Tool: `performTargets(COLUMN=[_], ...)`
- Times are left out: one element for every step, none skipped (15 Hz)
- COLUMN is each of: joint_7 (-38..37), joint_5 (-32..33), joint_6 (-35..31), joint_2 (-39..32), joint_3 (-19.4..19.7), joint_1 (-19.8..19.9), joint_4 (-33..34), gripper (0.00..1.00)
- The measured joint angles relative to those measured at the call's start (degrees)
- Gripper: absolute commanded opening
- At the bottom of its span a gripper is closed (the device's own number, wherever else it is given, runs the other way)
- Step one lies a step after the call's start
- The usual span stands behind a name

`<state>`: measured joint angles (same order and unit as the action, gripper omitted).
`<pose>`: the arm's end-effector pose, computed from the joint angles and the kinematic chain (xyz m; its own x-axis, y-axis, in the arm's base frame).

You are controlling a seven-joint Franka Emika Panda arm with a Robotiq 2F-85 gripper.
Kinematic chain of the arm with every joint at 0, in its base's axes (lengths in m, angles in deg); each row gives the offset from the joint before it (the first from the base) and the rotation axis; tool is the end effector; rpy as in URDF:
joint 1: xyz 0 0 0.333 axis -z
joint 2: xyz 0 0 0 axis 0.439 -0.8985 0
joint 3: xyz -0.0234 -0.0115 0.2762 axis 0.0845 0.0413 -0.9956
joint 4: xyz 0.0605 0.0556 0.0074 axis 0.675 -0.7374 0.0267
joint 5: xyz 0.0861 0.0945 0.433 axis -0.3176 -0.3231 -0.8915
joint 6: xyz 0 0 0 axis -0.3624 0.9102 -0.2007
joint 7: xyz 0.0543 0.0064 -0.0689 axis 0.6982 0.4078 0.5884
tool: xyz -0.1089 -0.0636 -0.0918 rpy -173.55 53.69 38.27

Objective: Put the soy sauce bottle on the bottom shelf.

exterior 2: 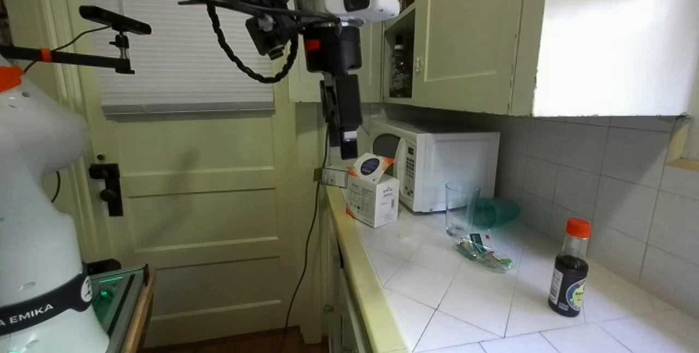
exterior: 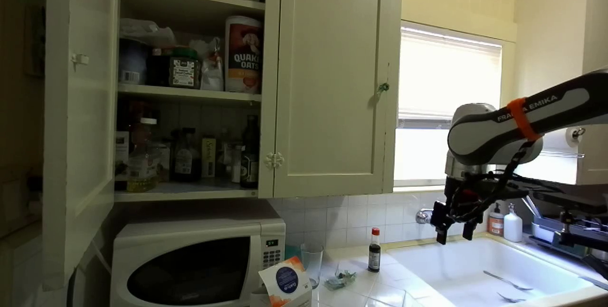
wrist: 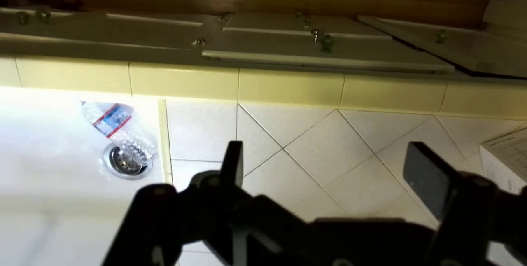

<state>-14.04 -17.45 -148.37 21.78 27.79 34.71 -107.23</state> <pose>0.4669 -0.1722 0.3792 0.9718 -0.1988 0.1266 -0.2017 -0.9794 0.0097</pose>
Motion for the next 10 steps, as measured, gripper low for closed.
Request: performTargets(joint_7=[-0.8, -1.9, -3.2, -4.9, -6.8, -8.5, -10.2, -12.0, -13.8, -15.7], joint_5=[0.1, 0.1, 0.1, 0.1, 0.1, 0.3, 0.6, 1.2, 2.2, 3.5], joint_6=[-4.2, -9.0, -13.6, -18.6, -23.6, -28.5, -33.4, -38.1, -42.6, -46.3], joint_2=[0.1, 0.2, 0.2, 0.3, 0.3, 0.4, 0.3, 0.3, 0.2, -0.2], joint_3=[-0.4, -1.0, -1.5, -2.1, -2.9, -3.9, -5.0, -6.4, -8.0, -9.8], joint_1=[0.1, 0.3, 0.4, 0.5, 0.9, 1.5, 2.4, 3.5, 4.9, 7.0], joint_4=[-1.9, -4.2, -6.6, -9.2, -11.5, -13.6, -15.6, -17.2, -18.6, -19.2], gripper=[1.00, 1.00, 1.00, 1.00, 1.00, 1.00, 1.00, 1.00, 1.00, 1.00])
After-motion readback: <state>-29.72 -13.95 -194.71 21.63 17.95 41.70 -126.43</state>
